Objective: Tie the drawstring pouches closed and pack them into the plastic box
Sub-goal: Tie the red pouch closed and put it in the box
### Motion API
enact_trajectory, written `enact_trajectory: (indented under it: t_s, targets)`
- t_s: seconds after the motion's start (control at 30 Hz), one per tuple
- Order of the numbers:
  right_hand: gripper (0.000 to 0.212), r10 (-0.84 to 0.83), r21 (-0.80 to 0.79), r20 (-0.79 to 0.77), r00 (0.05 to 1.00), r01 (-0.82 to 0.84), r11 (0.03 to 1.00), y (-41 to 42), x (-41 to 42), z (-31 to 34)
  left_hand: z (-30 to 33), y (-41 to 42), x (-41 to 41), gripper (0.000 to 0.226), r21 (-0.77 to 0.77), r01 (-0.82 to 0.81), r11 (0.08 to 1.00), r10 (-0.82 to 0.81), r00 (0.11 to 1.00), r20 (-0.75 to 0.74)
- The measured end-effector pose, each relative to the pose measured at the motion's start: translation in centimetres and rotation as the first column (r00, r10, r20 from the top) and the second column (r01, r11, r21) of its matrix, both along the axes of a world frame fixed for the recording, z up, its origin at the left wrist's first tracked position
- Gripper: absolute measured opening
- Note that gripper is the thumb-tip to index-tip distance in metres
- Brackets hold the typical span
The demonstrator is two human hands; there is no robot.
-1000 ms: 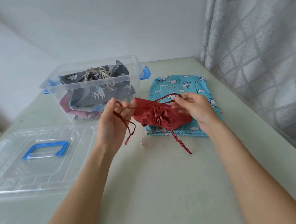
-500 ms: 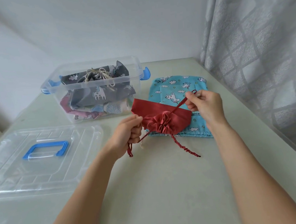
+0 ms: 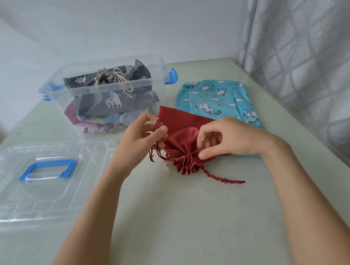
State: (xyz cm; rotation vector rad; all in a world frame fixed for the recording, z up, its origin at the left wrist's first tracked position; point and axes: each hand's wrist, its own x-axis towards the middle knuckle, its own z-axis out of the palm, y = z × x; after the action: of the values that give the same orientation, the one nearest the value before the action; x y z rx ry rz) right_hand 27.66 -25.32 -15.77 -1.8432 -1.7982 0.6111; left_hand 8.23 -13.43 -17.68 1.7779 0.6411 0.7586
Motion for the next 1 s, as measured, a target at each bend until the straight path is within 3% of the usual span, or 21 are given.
enact_trajectory:
  t_s: [0.1,0.2,0.3,0.6,0.77,0.83,1.0]
  targets:
    - [0.021,-0.016,-0.118,0.147,0.989,0.034,0.992,0.2,0.4,-0.7,-0.4,0.1,0.0,0.017,0.027,0.025,0.999,-0.023,0.998,-0.061]
    - [0.010,-0.005,-0.108,0.168,0.986,0.023,0.994,0.2,0.5,-0.9,-1.0,0.3,0.0,0.018,0.195,0.036,0.980,-0.010,0.992,-0.129]
    - [0.009,-0.008,-0.029,0.029,1.000,0.009,1.000,0.0,0.5,-0.4,-1.0,0.4,-0.3,0.017,0.328,0.067,0.942,0.000,0.979,-0.203]
    - [0.032,0.013,0.117,-0.186,0.982,0.009,0.993,-0.8,0.2,1.5,-1.3,0.8,-0.5,0.025,0.425,0.146,0.893,0.008,0.941,-0.339]
    - [0.032,0.092,0.083,-0.572,0.815,-0.054,0.995,0.3,-2.2,1.1,-1.9,0.0,0.5,0.030,0.534,0.172,0.828,0.021,0.942,-0.336]
    - [0.022,0.094,0.075,-0.632,0.769,-0.060,0.995,1.0,-2.7,0.6,-2.0,-0.1,0.6,0.032,0.555,0.174,0.813,0.024,0.943,-0.332]
    - [0.015,-0.001,0.004,-0.370,0.929,0.003,1.000,1.7,-2.4,-1.1,-0.7,1.0,-0.8,0.020,0.388,0.101,0.916,0.006,0.964,-0.267]
